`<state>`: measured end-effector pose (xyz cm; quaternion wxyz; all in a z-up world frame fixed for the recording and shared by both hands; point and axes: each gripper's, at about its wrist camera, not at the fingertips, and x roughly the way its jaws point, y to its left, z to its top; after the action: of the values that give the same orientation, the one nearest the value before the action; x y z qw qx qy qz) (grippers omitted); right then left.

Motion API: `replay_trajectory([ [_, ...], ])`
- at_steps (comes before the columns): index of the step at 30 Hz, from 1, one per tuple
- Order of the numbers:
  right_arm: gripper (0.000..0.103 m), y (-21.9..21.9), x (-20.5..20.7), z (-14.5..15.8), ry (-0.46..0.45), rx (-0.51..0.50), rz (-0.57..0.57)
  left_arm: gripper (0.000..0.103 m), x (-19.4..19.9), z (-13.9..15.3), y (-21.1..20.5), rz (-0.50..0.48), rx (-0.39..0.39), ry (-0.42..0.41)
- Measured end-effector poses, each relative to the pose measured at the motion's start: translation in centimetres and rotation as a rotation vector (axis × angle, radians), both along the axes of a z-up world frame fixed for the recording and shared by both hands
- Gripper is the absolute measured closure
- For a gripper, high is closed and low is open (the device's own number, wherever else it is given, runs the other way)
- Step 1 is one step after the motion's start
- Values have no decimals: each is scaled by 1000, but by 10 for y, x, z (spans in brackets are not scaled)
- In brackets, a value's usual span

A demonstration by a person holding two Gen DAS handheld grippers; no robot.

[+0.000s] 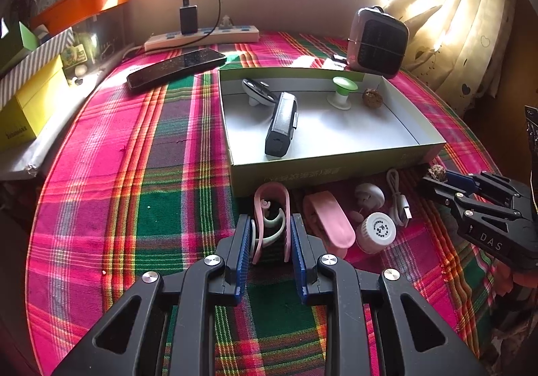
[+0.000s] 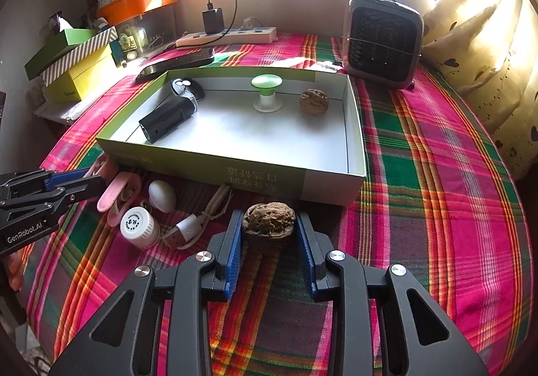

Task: Organize objects
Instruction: 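Lift the hair clip and walnut and carry both over the box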

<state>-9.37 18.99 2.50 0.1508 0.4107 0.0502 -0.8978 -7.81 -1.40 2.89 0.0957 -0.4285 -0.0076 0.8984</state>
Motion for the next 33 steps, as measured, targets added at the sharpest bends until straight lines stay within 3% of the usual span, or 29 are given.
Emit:
replay_trajectory([
  [17, 71, 1, 4, 19, 46, -25, 14, 82, 5, 21, 7, -33, 20, 48],
  [33, 71, -1, -25, 38, 90, -22, 20, 82, -23, 32, 20, -68, 27, 71],
])
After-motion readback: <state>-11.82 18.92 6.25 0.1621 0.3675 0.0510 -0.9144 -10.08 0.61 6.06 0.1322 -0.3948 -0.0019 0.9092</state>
